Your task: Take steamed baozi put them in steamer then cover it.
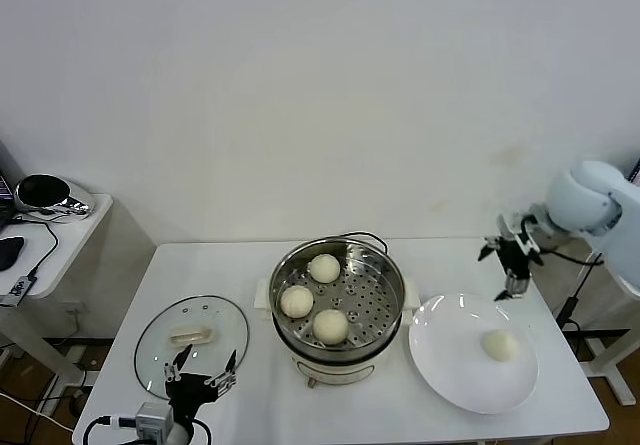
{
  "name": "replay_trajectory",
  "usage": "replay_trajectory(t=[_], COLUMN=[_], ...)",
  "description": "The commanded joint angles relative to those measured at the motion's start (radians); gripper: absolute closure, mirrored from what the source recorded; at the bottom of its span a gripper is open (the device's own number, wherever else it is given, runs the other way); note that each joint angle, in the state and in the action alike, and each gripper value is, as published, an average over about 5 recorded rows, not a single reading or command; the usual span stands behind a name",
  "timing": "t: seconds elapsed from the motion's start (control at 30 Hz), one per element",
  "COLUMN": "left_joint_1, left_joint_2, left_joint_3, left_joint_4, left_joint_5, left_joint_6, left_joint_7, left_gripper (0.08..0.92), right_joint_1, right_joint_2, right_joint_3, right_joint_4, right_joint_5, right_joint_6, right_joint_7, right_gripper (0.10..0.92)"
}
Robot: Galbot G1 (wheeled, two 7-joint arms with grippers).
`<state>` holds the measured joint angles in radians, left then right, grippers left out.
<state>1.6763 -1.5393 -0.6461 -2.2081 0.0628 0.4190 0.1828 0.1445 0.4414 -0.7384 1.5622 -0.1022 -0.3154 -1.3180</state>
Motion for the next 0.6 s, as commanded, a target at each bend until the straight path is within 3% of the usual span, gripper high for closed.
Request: replay_trajectory(t=[0.03, 0.6], left_joint_1=[-0.003, -0.012], left_joint_2=[0.001, -0.005], left_joint_3=[-0.002, -0.006], left_joint_4=[0.014, 0.045], left_joint_5=[0.002, 0.01], left_joint_6=[0.003, 0.004], left_joint_7=[0.001, 0.001], left_gripper=[0.177, 0.177], right_joint_1=[-0.261, -0.459], right_joint_2=[-0.02, 0.047], right_joint_3=[0.102, 0.225], right_joint_4=[-0.034, -0.128], right_joint_5=[-0.139, -0.21], right_joint_6=[-0.015, 0.04], right_joint_7=[0.028, 0.077], right_gripper=[0.203, 0.203])
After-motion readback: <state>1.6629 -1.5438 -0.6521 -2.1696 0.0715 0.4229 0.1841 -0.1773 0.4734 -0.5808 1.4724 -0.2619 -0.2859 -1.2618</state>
